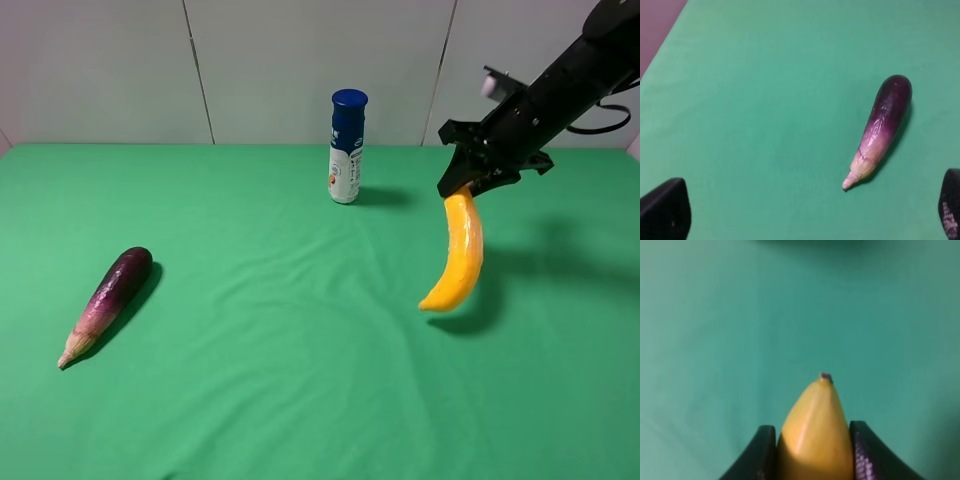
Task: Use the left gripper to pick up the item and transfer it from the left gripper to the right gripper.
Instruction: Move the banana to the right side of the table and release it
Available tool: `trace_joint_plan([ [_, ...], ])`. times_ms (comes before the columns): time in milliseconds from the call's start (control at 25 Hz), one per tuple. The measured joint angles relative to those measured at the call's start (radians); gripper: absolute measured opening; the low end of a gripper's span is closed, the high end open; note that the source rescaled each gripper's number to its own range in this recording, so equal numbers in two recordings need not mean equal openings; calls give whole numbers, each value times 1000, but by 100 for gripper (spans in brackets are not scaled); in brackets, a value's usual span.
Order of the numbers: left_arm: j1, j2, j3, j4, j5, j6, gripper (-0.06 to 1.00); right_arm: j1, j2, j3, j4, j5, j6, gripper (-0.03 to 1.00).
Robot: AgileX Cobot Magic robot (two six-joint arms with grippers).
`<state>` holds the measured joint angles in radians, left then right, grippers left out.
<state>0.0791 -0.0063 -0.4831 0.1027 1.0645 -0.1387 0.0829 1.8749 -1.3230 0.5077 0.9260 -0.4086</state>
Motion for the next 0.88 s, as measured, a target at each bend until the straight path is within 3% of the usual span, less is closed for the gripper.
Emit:
trace_joint_plan([
  [880, 0, 0, 0, 0, 0, 0, 100, 0, 173, -4, -20, 69, 47, 0],
])
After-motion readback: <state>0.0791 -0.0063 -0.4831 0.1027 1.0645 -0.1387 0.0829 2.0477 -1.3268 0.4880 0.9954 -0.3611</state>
